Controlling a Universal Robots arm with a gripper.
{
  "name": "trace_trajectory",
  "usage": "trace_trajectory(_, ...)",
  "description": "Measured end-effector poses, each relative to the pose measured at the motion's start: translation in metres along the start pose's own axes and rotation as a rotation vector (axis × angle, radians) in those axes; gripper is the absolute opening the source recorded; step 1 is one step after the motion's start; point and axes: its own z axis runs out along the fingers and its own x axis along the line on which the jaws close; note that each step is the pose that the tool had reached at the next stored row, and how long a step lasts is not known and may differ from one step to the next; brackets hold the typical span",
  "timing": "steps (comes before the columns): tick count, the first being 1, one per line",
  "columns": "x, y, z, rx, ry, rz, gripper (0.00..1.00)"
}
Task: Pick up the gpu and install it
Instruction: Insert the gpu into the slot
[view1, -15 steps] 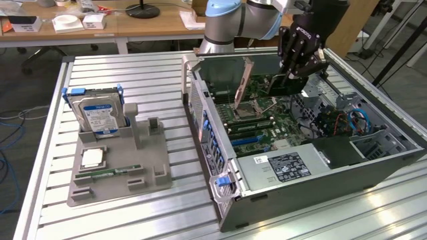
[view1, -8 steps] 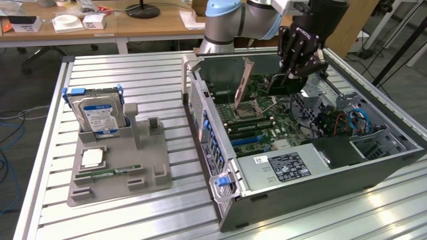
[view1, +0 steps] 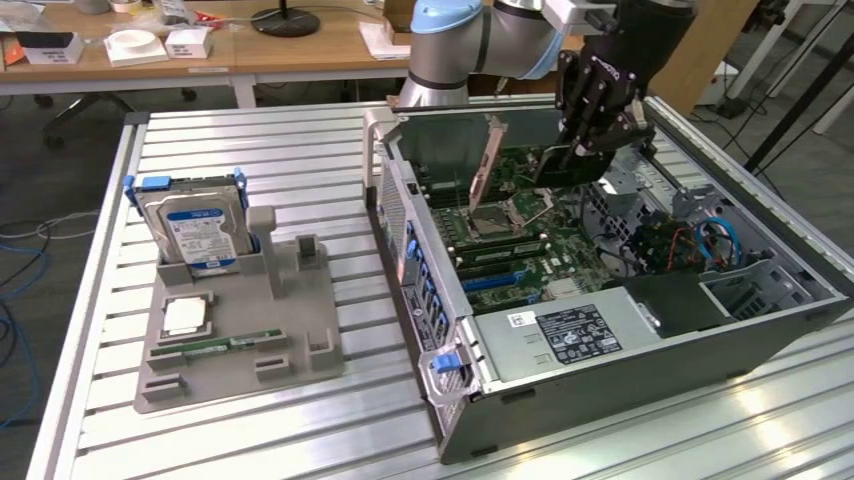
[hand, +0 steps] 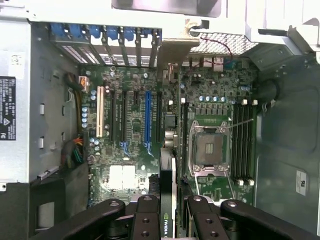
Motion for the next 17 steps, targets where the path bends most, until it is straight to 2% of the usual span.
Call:
trace_trajectory(5, 0.0002, -0.0001, 0.0019, 0.0124, -0.0109, 0.009, 0.26)
trace_trajectory(9, 0.0003, -0.0001, 0.0030, 0.0196, -0.0241, 0.013, 0.26)
trace_trajectory(17, 0.0003, -0.0001, 0.0036, 0.0199, -0.0254, 0.015, 0.26)
